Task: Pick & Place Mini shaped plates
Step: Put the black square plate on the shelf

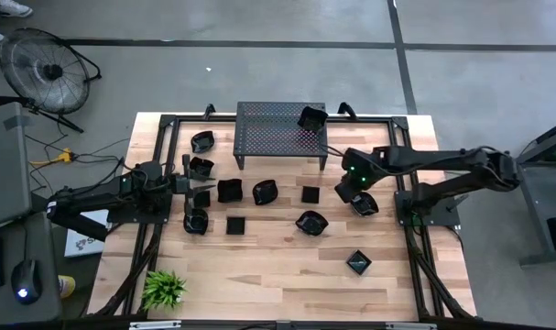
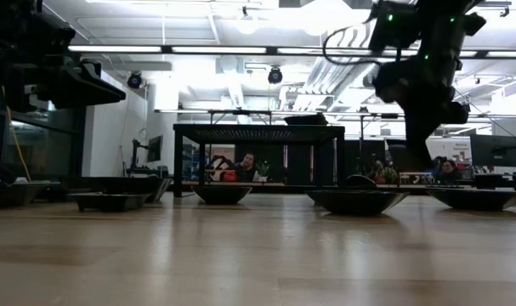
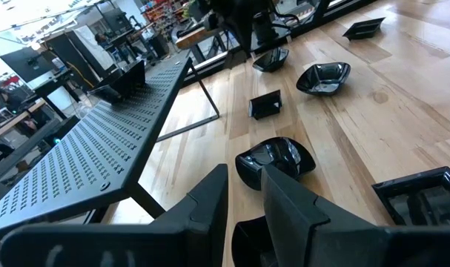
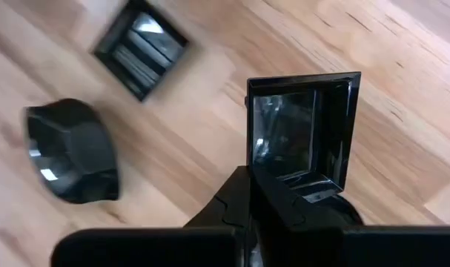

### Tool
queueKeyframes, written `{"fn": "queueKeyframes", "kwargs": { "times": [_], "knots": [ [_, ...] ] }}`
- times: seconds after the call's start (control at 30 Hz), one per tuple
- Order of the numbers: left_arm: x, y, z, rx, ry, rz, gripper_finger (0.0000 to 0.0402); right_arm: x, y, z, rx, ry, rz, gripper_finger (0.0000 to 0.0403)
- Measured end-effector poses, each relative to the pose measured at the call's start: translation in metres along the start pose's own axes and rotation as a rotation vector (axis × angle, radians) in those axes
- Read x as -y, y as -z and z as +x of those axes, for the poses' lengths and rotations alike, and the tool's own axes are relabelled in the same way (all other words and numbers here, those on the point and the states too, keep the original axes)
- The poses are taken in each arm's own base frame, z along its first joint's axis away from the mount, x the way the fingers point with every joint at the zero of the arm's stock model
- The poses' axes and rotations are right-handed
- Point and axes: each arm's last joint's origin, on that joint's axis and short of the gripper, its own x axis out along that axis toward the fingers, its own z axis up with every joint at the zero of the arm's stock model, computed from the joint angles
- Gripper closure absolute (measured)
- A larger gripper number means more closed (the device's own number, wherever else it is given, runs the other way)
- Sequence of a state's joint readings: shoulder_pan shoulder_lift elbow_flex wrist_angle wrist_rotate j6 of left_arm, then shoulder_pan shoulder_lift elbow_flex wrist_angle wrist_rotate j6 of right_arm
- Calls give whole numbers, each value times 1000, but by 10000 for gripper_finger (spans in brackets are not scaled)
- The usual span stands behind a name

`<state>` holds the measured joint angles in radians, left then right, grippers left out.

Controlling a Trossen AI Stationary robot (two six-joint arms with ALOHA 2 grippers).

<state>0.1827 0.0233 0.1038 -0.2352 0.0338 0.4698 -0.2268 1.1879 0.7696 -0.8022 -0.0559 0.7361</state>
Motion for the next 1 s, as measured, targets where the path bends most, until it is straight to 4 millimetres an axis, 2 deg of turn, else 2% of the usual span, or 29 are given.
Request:
{"fn": "queueKeyframes", "kwargs": {
  "times": [0.23,0.57,0.77,1.0],
  "knots": [
    [0,0,0,0,0,0,321,-20,-2,-10,119,-193,-77,400],
    [0,0,0,0,0,0,321,-56,-15,-25,347,-526,-297,399],
    [0,0,0,0,0,0,321,-64,-21,-33,467,-601,-358,399],
    [0,0,0,0,0,0,321,-75,-33,-51,538,-547,-421,399]
  ]
}}
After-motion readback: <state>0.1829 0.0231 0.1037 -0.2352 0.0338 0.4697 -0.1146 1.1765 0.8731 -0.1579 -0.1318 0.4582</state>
